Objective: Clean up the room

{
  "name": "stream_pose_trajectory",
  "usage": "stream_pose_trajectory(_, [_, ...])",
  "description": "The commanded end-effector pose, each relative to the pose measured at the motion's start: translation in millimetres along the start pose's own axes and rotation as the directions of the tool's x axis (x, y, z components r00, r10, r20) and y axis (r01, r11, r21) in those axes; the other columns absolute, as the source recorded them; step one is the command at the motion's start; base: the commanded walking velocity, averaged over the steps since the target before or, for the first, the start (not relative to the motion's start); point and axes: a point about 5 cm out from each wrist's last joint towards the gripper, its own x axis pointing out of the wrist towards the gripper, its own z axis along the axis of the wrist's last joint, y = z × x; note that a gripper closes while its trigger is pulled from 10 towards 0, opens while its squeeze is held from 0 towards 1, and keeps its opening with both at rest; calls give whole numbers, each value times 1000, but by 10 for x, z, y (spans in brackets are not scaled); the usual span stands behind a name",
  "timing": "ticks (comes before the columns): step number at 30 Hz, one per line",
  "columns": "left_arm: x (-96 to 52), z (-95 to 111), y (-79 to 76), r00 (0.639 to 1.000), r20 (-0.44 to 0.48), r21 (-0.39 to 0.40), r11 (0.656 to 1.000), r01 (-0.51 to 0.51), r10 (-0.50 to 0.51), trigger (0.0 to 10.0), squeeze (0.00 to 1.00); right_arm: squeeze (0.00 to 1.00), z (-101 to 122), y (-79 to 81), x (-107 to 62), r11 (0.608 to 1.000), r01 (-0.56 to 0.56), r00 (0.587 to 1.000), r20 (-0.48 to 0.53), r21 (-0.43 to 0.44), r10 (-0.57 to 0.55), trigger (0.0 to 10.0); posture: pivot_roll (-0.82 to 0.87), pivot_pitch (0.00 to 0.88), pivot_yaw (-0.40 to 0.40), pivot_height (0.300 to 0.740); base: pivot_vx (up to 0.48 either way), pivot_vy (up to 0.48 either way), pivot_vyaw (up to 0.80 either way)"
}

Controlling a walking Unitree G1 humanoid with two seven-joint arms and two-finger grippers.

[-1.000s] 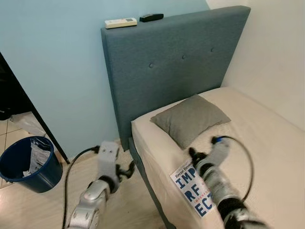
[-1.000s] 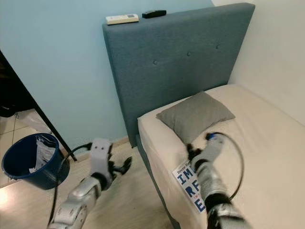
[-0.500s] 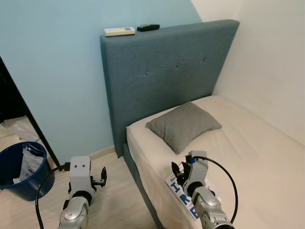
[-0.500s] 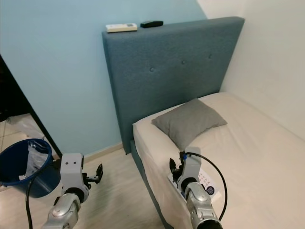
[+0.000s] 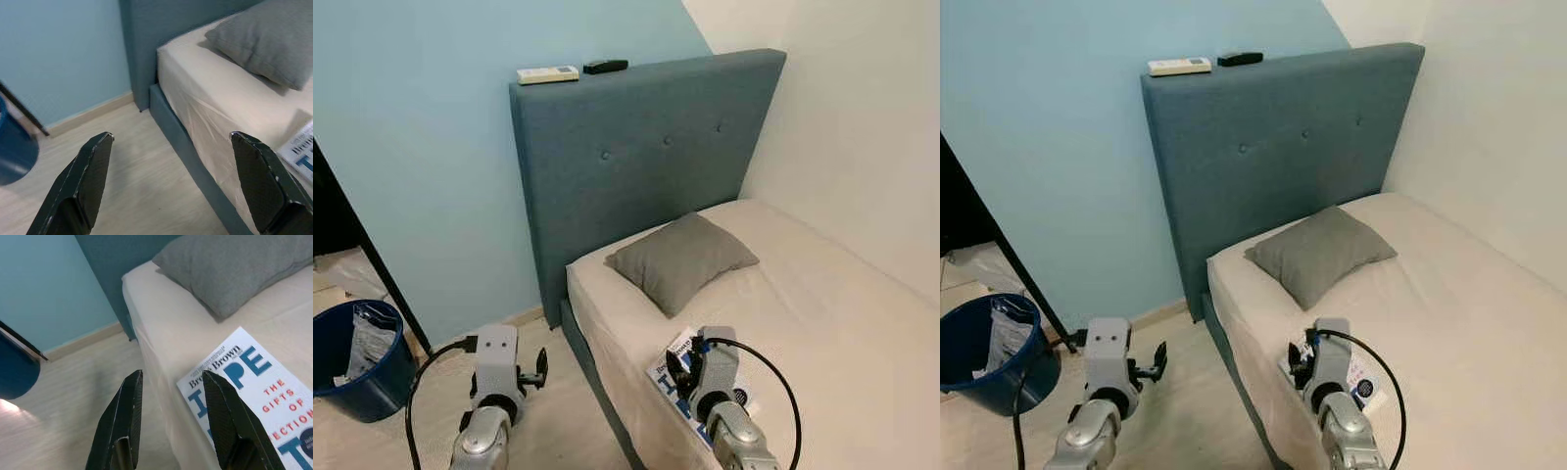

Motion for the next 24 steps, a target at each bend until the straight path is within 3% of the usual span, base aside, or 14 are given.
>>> stream_pose_trajectory(1, [-12, -79, -18, 999, -30, 11, 1000, 12, -12, 10000, 0, 0, -73, -14, -28, 1000, 17, 999, -33, 7, -17, 10000, -36, 94, -34, 740, 0, 0, 0])
stream_pose_trajectory(16, [58, -137, -88, 994, -97, 31, 998, 56, -53, 10000, 0, 0, -134, 7, -57, 996, 36, 997, -68, 84, -30, 10000, -41, 102, -37, 740, 0, 0, 0])
stream_pose_trajectory(24, [60, -135, -111, 994, -91, 37, 997, 64, -61, 10000, 0, 0, -138, 0, -55, 989, 42, 996, -82, 141, -31, 10000, -38, 93, -47, 740, 0, 0, -800])
